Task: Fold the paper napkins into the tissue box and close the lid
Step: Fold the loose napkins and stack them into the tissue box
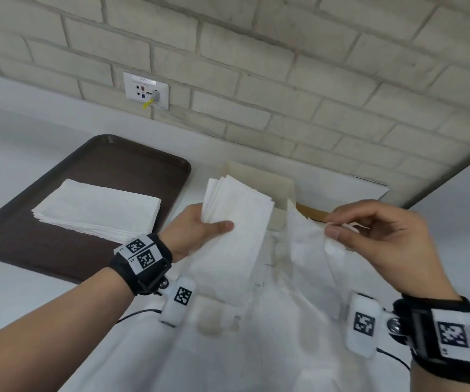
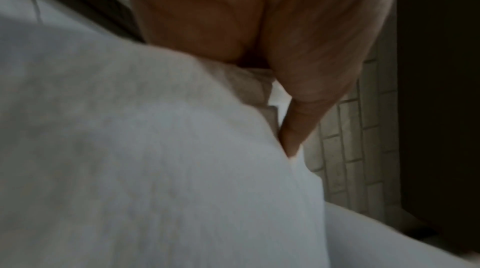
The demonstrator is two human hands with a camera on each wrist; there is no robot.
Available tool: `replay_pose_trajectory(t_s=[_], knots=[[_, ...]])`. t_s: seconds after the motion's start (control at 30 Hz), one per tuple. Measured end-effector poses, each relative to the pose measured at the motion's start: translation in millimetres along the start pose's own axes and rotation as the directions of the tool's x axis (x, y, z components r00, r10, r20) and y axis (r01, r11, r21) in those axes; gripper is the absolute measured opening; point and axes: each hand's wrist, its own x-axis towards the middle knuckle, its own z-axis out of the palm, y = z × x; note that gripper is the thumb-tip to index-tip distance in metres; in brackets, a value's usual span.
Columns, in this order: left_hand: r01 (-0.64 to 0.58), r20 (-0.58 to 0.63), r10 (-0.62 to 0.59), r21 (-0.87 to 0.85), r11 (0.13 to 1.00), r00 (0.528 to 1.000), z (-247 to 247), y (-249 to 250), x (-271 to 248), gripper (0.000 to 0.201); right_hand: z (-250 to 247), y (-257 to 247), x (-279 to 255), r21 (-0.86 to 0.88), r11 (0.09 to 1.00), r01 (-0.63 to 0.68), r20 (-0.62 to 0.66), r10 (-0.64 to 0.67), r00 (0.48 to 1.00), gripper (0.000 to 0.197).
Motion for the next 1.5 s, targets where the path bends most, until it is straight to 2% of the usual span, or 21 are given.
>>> replay_pose_trajectory(t_s=[0.03,0.1,0.17,0.3,0.37,0.43,0.47,0.53,0.6,0.67,0.73,0.8,0.9,1.03,1.1,1.23,1.33,1.4,1.5], knots=[[-0.006,-0.038,0.006,-0.006,1.000,0.999,-4.2,0.1,2.9,0.058,-2.9,-7.3,-3.2,0.056,0.996,0.069,-0.032,-0.068,0.997,0.023],[-0.023,-0.094,0.021,-0.016,1.000,0.995,-8.6,0.8,7.5,0.053,-6.2,-22.0,-7.8,0.149,0.970,0.191,-0.081,-0.180,0.980,0.022],[-0.018,-0.100,0.019,0.012,1.000,0.995,-6.6,1.4,10.4,0.049,-4.6,-35.1,-8.7,0.252,0.927,0.278,-0.097,-0.262,0.960,0.020],[0.005,0.025,-0.007,0.070,0.998,1.000,12.5,-0.1,8.7,0.040,13.6,-38.8,-2.5,0.466,0.808,0.361,-0.184,-0.311,0.932,0.018],[0.000,0.112,-0.008,0.074,0.997,0.994,23.4,-2.6,6.2,0.037,25.8,-26.3,2.6,0.513,0.804,0.301,-0.241,-0.202,0.949,0.017],[-0.013,0.154,0.001,0.076,0.997,0.988,31.8,-6.0,4.0,0.026,35.9,-8.7,5.4,0.551,0.820,0.156,-0.268,-0.003,0.964,0.016],[-0.025,0.144,0.012,0.091,0.996,0.990,33.8,-7.7,3.7,0.023,38.8,2.1,5.4,0.541,0.838,0.074,-0.289,0.102,0.952,0.016],[-0.058,0.063,0.050,0.140,0.988,0.997,31.4,-10.1,5.8,0.023,40.5,18.3,3.1,0.456,0.889,-0.046,-0.375,0.239,0.896,0.016],[-0.058,-0.085,0.076,0.198,0.979,0.993,23.6,-9.8,7.2,0.015,37.2,20.4,-0.1,0.367,0.926,-0.090,-0.467,0.267,0.843,0.016],[-0.066,-0.250,0.131,0.256,0.964,0.959,12.6,-8.6,8.6,0.015,28.0,11.8,-1.5,0.248,0.963,-0.108,-0.510,0.225,0.830,0.018],[-0.104,-0.381,0.213,0.286,0.953,0.900,4.4,-4.0,8.1,0.021,21.2,-2.3,-1.7,0.093,0.986,-0.138,-0.453,0.165,0.876,0.021],[-0.185,-0.420,0.321,0.332,0.925,0.849,4.6,4.4,4.7,0.024,24.5,-10.9,1.5,-0.051,0.982,-0.182,-0.352,0.153,0.924,0.020],[-0.308,-0.344,0.456,0.406,0.861,0.821,24.4,16.0,-7.1,0.028,44.0,-5.7,17.1,-0.073,0.969,-0.237,-0.287,0.207,0.935,0.020],[-0.372,-0.152,0.483,0.457,0.808,0.862,58.9,8.6,-20.0,0.031,76.5,12.3,41.9,0.066,0.922,-0.382,-0.274,0.384,0.882,0.025],[-0.379,-0.109,0.461,0.422,0.823,0.881,66.7,-0.3,-22.8,0.033,85.6,18.7,50.5,0.091,0.907,-0.412,-0.318,0.419,0.851,0.026],[-0.352,-0.104,0.390,0.267,0.897,0.915,70.3,-13.9,-29.1,0.037,88.7,26.8,61.5,0.038,0.897,-0.440,-0.412,0.415,0.811,0.024],[-0.357,-0.043,0.370,0.179,0.917,0.928,72.3,-16.2,-35.7,0.055,91.6,28.6,65.3,-0.006,0.891,-0.454,-0.450,0.403,0.797,0.019],[-0.349,-0.020,0.356,0.152,0.925,0.934,75.4,-15.9,-35.3,0.065,95.7,28.5,65.8,-0.044,0.893,-0.447,-0.455,0.380,0.805,0.019],[-0.336,-0.066,0.346,0.134,0.932,0.936,79.3,-16.0,-31.1,0.052,99.3,27.7,61.8,-0.051,0.902,-0.428,-0.407,0.372,0.834,0.018]])
